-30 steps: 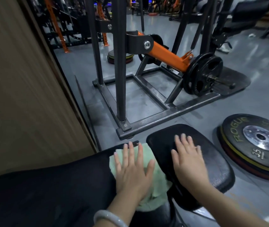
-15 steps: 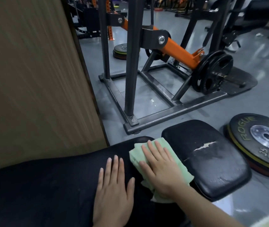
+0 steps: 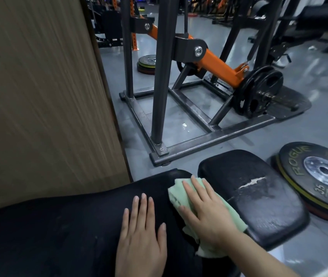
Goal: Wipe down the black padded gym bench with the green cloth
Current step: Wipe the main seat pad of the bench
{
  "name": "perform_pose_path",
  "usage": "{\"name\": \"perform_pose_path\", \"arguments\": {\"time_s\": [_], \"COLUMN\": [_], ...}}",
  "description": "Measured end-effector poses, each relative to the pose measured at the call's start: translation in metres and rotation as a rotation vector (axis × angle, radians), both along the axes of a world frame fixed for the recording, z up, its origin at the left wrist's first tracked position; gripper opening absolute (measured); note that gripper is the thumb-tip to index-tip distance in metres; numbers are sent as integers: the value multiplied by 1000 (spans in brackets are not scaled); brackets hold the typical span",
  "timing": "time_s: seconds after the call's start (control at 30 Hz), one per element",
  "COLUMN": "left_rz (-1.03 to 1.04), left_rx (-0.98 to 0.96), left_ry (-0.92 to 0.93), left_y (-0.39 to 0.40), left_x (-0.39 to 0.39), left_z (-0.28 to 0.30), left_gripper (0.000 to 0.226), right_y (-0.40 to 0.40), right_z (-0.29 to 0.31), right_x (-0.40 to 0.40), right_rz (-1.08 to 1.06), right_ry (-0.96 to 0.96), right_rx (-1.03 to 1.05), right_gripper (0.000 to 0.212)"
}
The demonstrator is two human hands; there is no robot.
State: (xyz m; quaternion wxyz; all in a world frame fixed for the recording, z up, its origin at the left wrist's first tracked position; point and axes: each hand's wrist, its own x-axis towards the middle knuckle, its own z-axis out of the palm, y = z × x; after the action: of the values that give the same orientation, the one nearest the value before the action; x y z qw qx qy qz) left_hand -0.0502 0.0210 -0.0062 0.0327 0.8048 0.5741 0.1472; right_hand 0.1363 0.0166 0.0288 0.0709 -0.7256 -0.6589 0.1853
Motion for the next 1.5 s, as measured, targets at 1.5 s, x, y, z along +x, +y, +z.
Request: {"name": "perform_pose_path", "arguments": {"time_s": [1.5], "left_rz": [-37], "left_rx": [25], "left_ry": [-20], "left_y": [4], "left_x": [-1], "left_z": [-4], "left_gripper": [73], "right_y": [-40], "right_z": [-8], "right_x": [9], "right_rz": [174], "right_ry": [-151], "right_rx": [240], "right_gripper": [59]}}
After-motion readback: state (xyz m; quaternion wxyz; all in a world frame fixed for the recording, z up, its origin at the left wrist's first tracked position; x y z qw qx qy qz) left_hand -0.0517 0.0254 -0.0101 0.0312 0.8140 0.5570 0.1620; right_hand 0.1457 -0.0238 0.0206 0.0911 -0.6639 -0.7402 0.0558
